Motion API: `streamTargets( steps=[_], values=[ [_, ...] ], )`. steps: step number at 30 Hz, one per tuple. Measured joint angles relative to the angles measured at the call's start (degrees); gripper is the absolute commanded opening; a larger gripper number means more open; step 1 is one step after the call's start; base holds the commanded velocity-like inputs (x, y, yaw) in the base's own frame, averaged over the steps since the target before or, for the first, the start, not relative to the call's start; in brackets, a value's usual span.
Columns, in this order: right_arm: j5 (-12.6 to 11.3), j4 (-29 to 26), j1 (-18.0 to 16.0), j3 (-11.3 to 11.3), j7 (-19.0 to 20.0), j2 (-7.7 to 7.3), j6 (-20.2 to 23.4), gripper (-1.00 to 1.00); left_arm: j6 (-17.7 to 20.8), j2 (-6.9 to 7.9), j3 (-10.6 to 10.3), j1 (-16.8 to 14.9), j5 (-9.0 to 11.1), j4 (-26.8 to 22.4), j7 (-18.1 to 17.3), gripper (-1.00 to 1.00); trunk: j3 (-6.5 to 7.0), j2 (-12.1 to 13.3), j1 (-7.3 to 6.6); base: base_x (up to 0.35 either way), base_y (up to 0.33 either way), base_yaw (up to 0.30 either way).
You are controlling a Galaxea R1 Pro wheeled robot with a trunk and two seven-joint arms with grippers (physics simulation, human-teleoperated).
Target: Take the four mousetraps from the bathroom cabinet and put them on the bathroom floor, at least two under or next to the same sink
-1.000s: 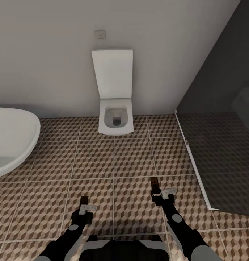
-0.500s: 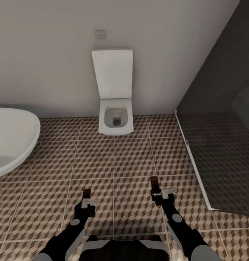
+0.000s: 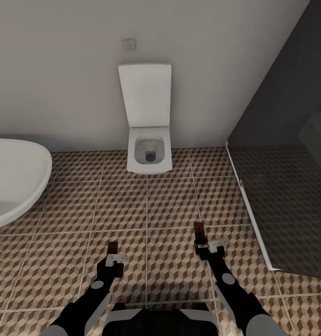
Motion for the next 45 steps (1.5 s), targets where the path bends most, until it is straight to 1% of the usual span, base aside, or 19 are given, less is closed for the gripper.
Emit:
streamTargets(
  steps=[2, 8, 12, 14, 18, 21, 28, 33, 45],
  values=[
    [0.0, -0.8, 0.0, 0.1, -0.1, 0.00, -0.1, -1.00, 0.0, -0.01, 0.0, 0.0, 0.0, 0.0, 0.0, -1.00, 0.00, 0.0, 0.00, 0.000, 0.000, 0.000],
    [0.0, -5.3, 0.0, 0.0, -0.3, 0.17, 0.2, -1.00, 0.0, 0.01, 0.0, 0.0, 0.0, -0.7, 0.0, -1.00, -1.07, -2.4, 1.32, 0.000, 0.000, 0.000],
    [0.0, -7.8, 0.0, 0.1, -0.4, 0.32, 0.9, -1.00, 0.0, 0.06, 0.1, 0.0, -0.1, -2.4, 0.1, -1.00, -1.79, -4.0, 2.20, 0.000, 0.000, 0.000],
    [0.0, -8.6, 0.0, 0.1, -0.4, 0.46, 2.2, -1.00, 0.1, 0.10, 0.1, 0.0, -0.1, -4.7, 0.1, -1.00, -2.16, -4.8, 2.64, 0.000, 0.000, 0.000],
    [0.0, -9.4, 0.0, 0.1, -0.4, 0.45, 3.1, -1.00, 0.4, 0.39, 0.0, 0.0, -0.1, -8.5, 0.2, -1.00, -3.07, -6.4, 3.52, 0.000, 0.000, 0.000],
    [0.0, -9.9, 0.0, 0.1, -0.4, 0.49, 3.3, -1.00, 0.5, 0.48, 0.0, 0.0, -0.1, -10.0, 0.2, -1.00, -3.85, -7.6, 4.18, 0.000, 0.000, 0.000],
    [-0.1, -10.2, 0.0, 0.2, -0.4, 0.55, 3.3, -1.00, 0.5, 0.61, -0.1, 0.0, 0.0, -11.7, 0.3, -1.00, -5.73, -10.4, 5.72, 0.000, 0.000, 0.000],
    [-0.1, -10.2, 0.0, 0.2, -0.4, 0.61, 3.3, -1.00, 0.6, 1.42, -0.1, 0.0, 0.0, -13.7, 0.3, -1.00, -7.09, -12.4, 6.82, 0.000, 0.000, 0.000],
    [-0.1, -10.9, 0.0, 0.2, -0.4, 0.55, 3.3, -1.00, 0.6, 1.66, -0.2, 0.0, 0.0, -14.4, 0.3, -1.00, -10.35, -17.3, 9.45, 0.000, 0.000, 0.000]
  ],
)
